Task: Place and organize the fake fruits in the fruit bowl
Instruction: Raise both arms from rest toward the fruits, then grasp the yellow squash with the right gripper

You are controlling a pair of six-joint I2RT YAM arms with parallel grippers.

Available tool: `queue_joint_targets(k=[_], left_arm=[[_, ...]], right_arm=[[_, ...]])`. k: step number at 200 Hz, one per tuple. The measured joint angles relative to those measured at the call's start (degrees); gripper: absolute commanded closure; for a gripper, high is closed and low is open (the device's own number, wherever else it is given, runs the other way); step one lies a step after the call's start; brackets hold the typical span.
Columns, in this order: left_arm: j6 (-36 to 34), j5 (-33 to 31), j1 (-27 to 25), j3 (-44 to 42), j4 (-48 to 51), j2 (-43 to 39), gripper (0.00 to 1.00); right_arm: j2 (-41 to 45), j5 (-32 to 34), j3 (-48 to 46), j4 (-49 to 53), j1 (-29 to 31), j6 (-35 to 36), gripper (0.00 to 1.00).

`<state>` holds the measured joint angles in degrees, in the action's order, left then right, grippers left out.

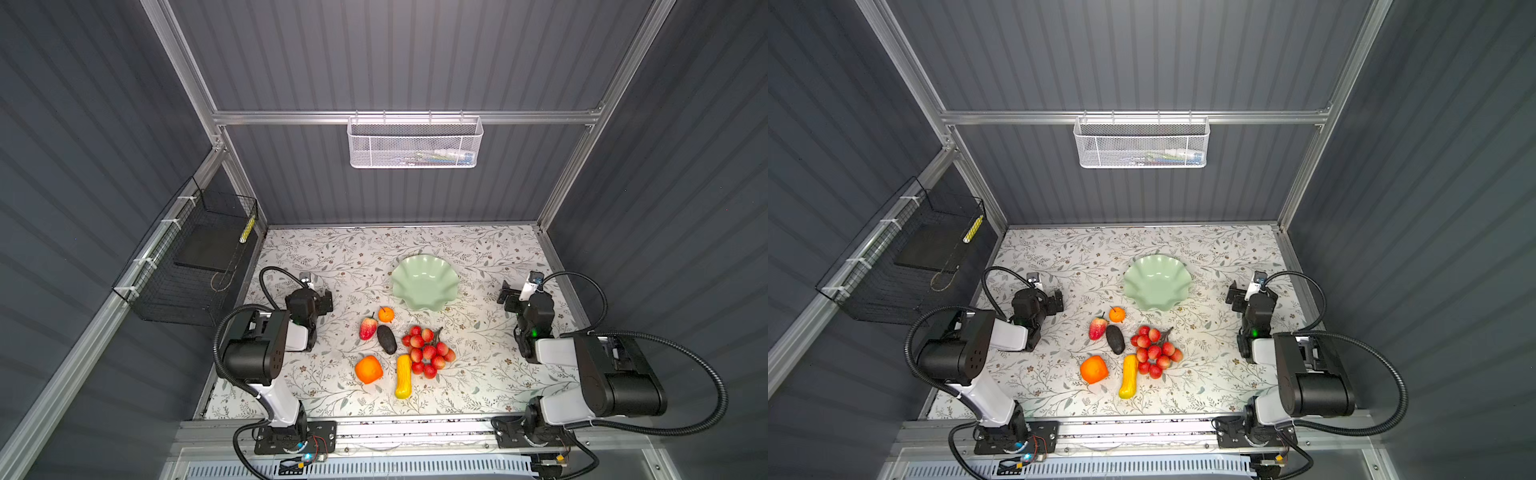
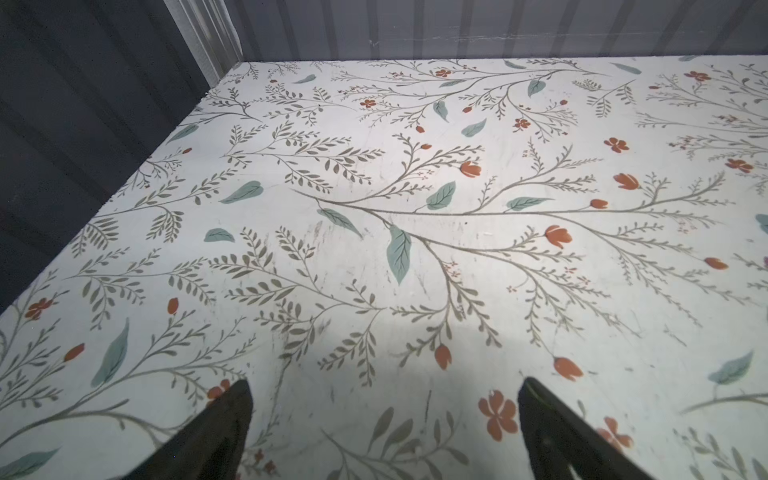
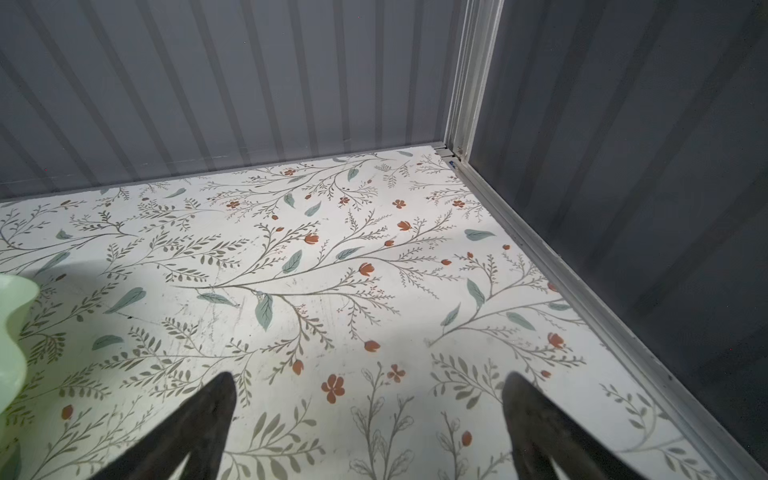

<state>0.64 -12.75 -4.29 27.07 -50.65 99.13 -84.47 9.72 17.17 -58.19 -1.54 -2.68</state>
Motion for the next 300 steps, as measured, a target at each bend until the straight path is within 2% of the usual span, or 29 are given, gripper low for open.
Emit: queue_joint_targets(k=[119,182,196,204,228,249,270,283,300], left_arm=[[0.00,0.04,0.00,0.00,0.00,0.00,0.00],[-0.61,2.10,0.00,0.02,0.00,0.00,0.00],[-0.92,2.08,-0.13,0.07,1.60,-1.31,0.00],[-0.85,1.22,-0.52,0.55,5.11,-3.43,0.00],[3.56,-3.39,-1.38,10.40,24.79,-13.00,0.00],[7.96,-4.42,-1.42,20.76,34.40,-20.92,0.00],[8.61,-3.85,-1.42,24.52,39.69,-28.92,0.00],[8.33,-3.17,-1.42,25.11,42.58,-32.13,0.00],[7.96,-3.13,-1.42,24.76,45.59,-34.58,0.00]], right_arm=[[0.00,-1.88,0.00,0.15,-0.24,-0.33,0.01],[0.42,-1.46,0.02,0.79,-0.24,-0.66,0.01],[3.56,0.31,0.59,5.75,-0.24,-1.42,0.01],[7.19,1.97,2.62,12.52,-0.20,-2.45,0.01],[16.33,4.26,13.07,28.46,-0.20,-9.94,0.01],[22.58,-0.22,18.05,32.63,-0.55,-15.93,0.02],[24.70,-6.62,18.38,38.01,-0.20,-20.09,0.07],[24.57,-8.74,19.23,45.33,2.29,-21.97,0.10],[24.50,-8.98,21.53,55.93,10.75,-23.26,0.13]])
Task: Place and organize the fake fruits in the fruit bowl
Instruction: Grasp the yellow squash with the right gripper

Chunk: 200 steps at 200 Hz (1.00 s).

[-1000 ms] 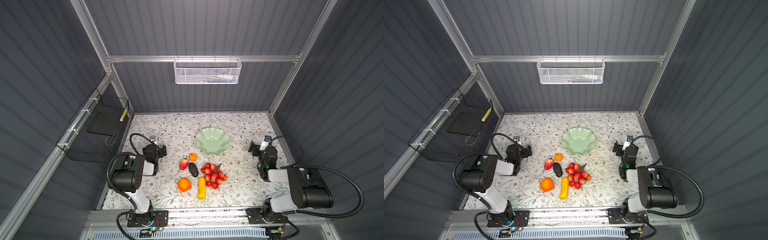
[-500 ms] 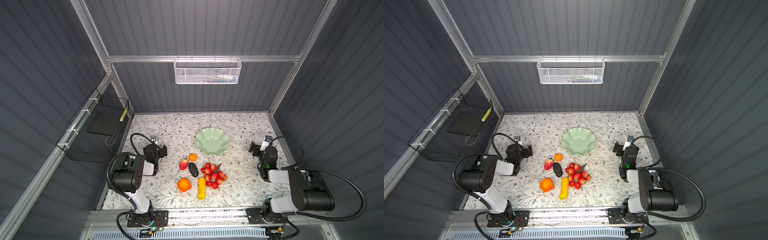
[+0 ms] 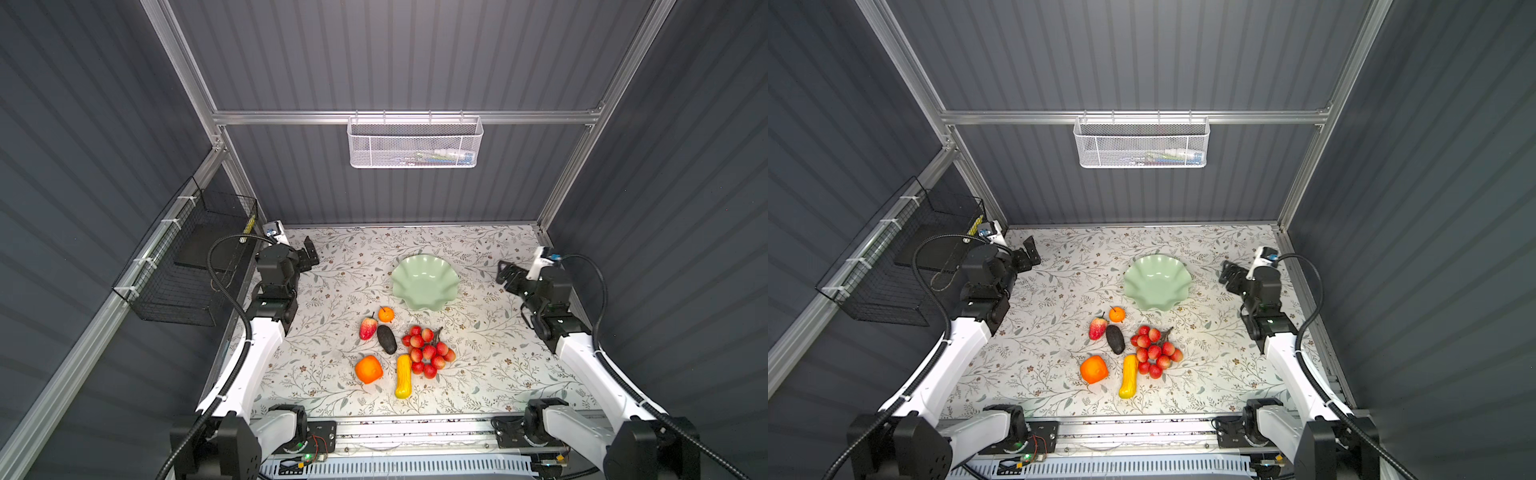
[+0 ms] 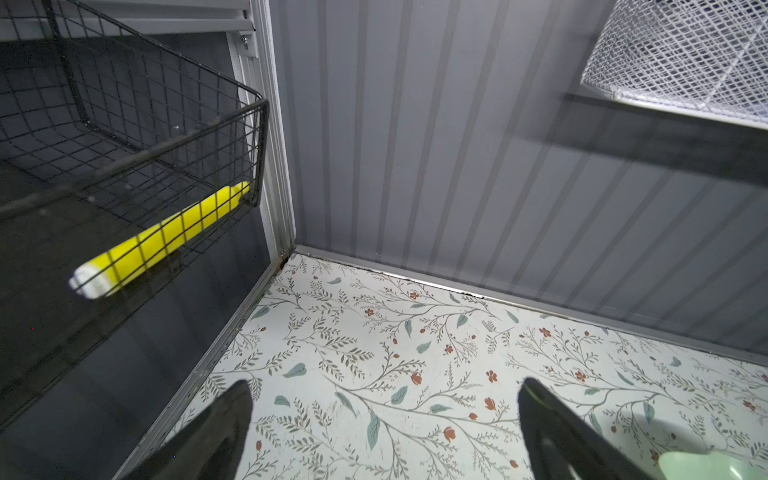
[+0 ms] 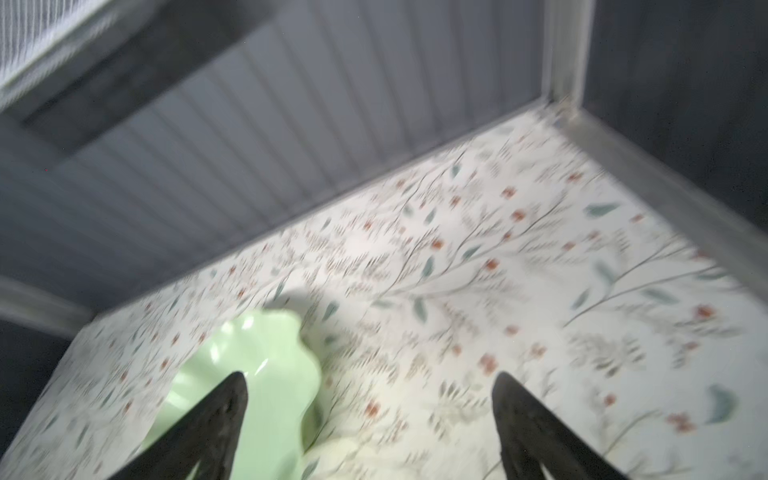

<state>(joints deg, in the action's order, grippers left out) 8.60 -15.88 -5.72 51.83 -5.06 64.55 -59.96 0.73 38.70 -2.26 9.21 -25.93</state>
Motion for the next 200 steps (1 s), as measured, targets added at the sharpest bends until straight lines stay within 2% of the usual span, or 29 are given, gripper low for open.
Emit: queue_joint_targets(k=[32,57,87,121,159,200], left_arm=[[0.42,-3.04,0.02,-3.48,3.10,-1.31,0.00],[0.83,-5.68,0.02,-3.58,5.86,-1.36,0.00],[1.68,-7.13,0.02,-3.58,6.91,-1.57,0.00],[2.38,-7.52,0.02,-3.58,8.63,-1.73,0.00],[2.38,-9.33,0.02,-3.58,9.38,-3.93,0.00],[2.38,-10.71,0.02,-3.58,9.38,-5.51,0.00]], right_arm=[[0.02,0.61,4.02,14.08,19.12,-4.24,0.22],[-1.18,2.36,5.33,22.38,33.14,-8.96,0.24],[-9.64,2.14,10.51,27.74,46.27,-13.38,0.26],[-21.38,-2.23,14.73,27.67,51.04,-15.43,0.31],[-31.82,-6.86,18.03,27.61,51.28,-15.37,0.34],[-37.77,-9.66,21.09,27.65,51.32,-14.12,0.41]])
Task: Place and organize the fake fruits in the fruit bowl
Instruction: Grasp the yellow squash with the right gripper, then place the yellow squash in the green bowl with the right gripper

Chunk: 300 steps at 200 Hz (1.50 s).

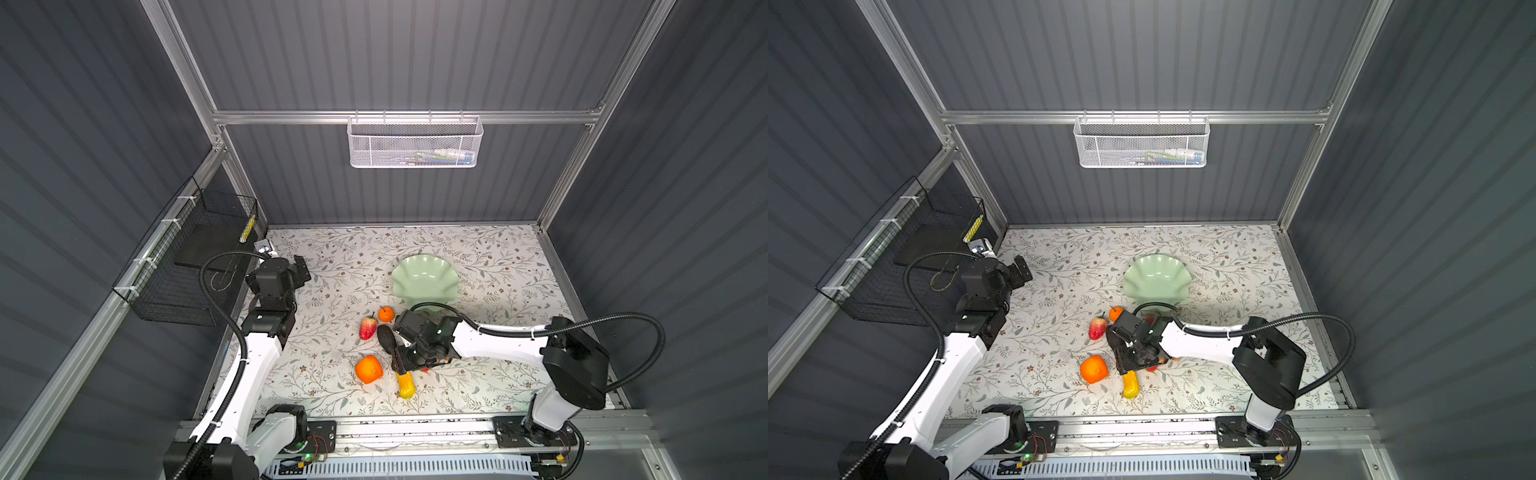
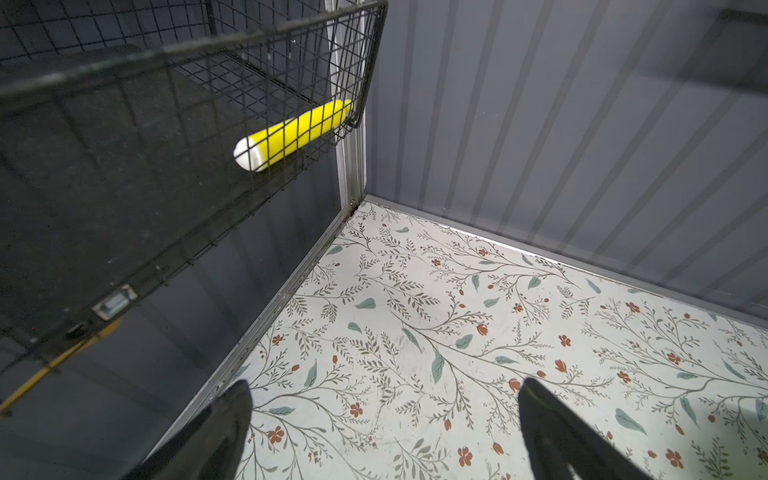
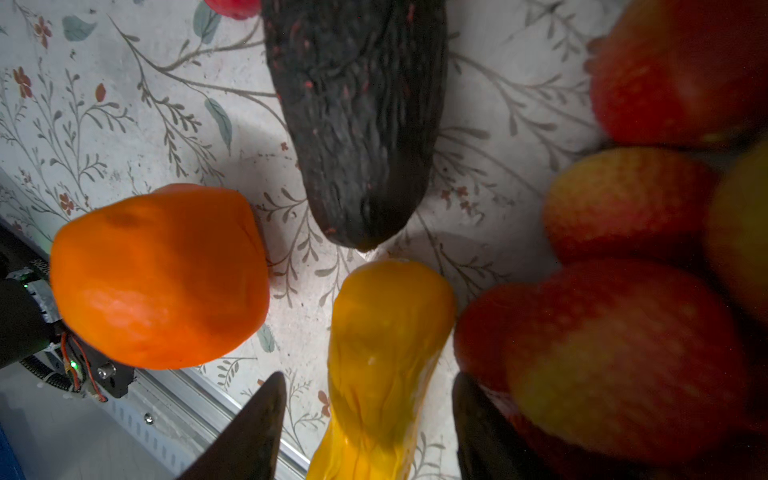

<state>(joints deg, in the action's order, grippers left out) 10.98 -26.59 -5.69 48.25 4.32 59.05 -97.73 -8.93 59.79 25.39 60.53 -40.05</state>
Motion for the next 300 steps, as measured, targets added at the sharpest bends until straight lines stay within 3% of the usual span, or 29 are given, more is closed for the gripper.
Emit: queue_joint_targets(k=[31,63,99,136,165,197,227,245,271,300], left_arm=[[0.00,-0.07,0.00,0.00,0.00,0.00,0.00],[0.00,-0.09,0.00,0.00,0.02,0.07,0.00],[0.02,-0.37,0.00,0.00,0.02,0.39,0.00],[1.81,0.28,0.00,0.26,1.64,1.75,0.00],[2.19,4.50,0.04,1.36,4.07,3.04,0.00],[2.67,12.31,0.04,6.29,9.35,7.08,0.04],[4.48,20.52,-1.36,7.15,14.95,9.55,0.06],[6.54,22.82,-5.44,3.82,18.03,7.69,0.06],[10.99,25.33,-11.80,-1.07,22.77,3.17,0.08],[16.92,26.95,-15.50,-6.43,25.46,-0.96,0.08]], right_arm=[[-3.45,-0.74,1.44,0.70,0.00,1.53,0.53],[-4.00,-1.62,3.06,0.98,-0.35,2.80,0.78],[1.77,-1.62,2.25,1.53,-2.14,3.67,0.84],[13.09,0.66,4.90,1.09,-11.56,5.70,0.84],[13.79,3.37,6.99,-2.62,-21.88,7.98,0.84],[1.25,5.84,13.51,-5.88,-30.67,10.71,0.84],[-12.76,6.86,23.41,-6.56,-32.72,13.33,0.84],[-18.23,7.02,27.17,-6.25,-33.20,14.58,0.82],[-22.56,7.23,29.90,-5.46,-33.77,15.54,0.70],[-23.41,7.17,30.40,-4.66,-34.34,16.33,0.54]])
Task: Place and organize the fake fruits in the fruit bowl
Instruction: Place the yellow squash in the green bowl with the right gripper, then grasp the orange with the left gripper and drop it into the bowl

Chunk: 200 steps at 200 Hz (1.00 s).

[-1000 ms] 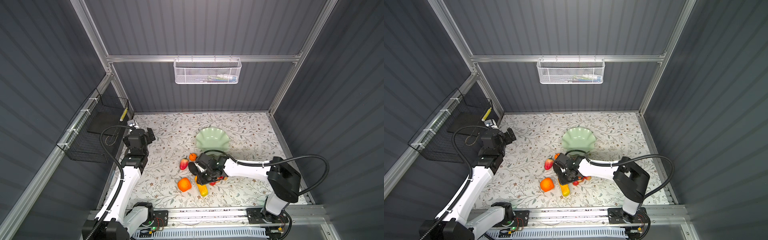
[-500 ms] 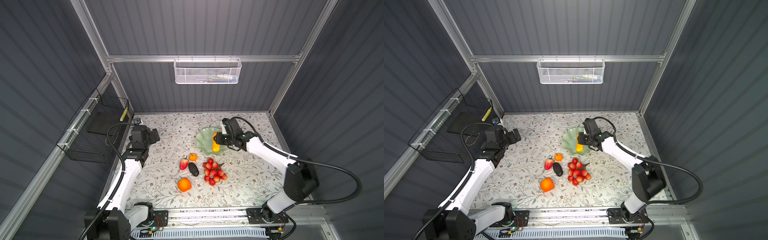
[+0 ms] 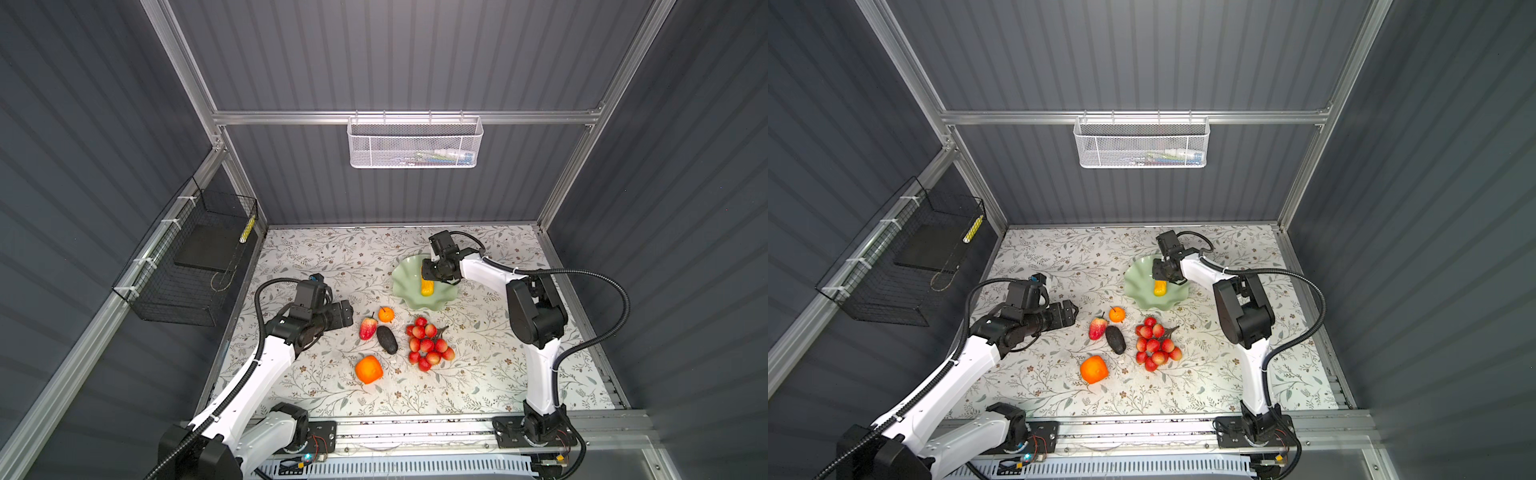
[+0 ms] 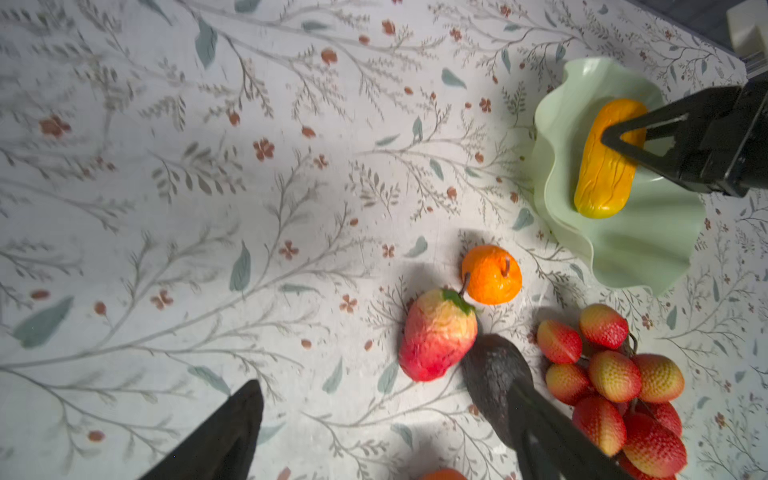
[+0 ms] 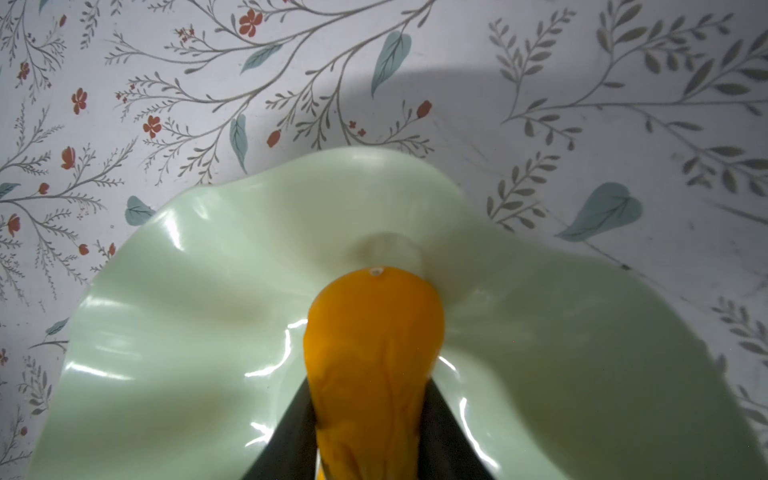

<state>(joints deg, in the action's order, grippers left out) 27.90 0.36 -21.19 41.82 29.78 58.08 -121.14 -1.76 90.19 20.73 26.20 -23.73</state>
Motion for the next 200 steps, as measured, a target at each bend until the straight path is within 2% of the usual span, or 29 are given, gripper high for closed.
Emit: queue_joint_targets(k=[33,67,98,129,139,171,183,200], left_arm=[[6.25,0.79,-7.04,-4.46,1.29,-1.11,0.08],[11.39,0.50,-15.41,-5.18,1.86,-0.07,0.07],[14.38,0.26,-19.87,-7.19,0.50,1.86,0.05],[14.82,0.07,-22.75,-7.63,-0.04,7.58,0.04],[14.80,0.09,-23.34,-7.63,-0.28,9.31,0.09],[14.45,0.07,-24.15,-7.02,-1.18,12.76,0.41],[13.55,-0.11,-24.15,-6.38,-1.27,13.14,0.46],[12.31,-0.33,-24.15,-4.48,-1.03,13.20,0.46]], right_arm=[[2.45,-0.70,-0.44,-0.44,-0.31,-0.31,0.34],[14.03,-0.59,-5.92,-4.74,-0.35,-1.01,0.18],[24.90,0.68,-12.26,-10.08,-0.35,-1.86,0.10],[30.93,2.25,-17.81,-12.81,-0.35,-2.49,0.06],[32.11,2.91,-19.52,-13.25,-0.39,-2.82,0.05],[34.60,4.59,-23.65,-13.68,-0.46,-3.23,0.03],[35.32,4.92,-24.61,-13.77,-0.52,-3.30,0.02],[36.22,5.31,-25.66,-13.90,-0.68,-3.32,0.01]])
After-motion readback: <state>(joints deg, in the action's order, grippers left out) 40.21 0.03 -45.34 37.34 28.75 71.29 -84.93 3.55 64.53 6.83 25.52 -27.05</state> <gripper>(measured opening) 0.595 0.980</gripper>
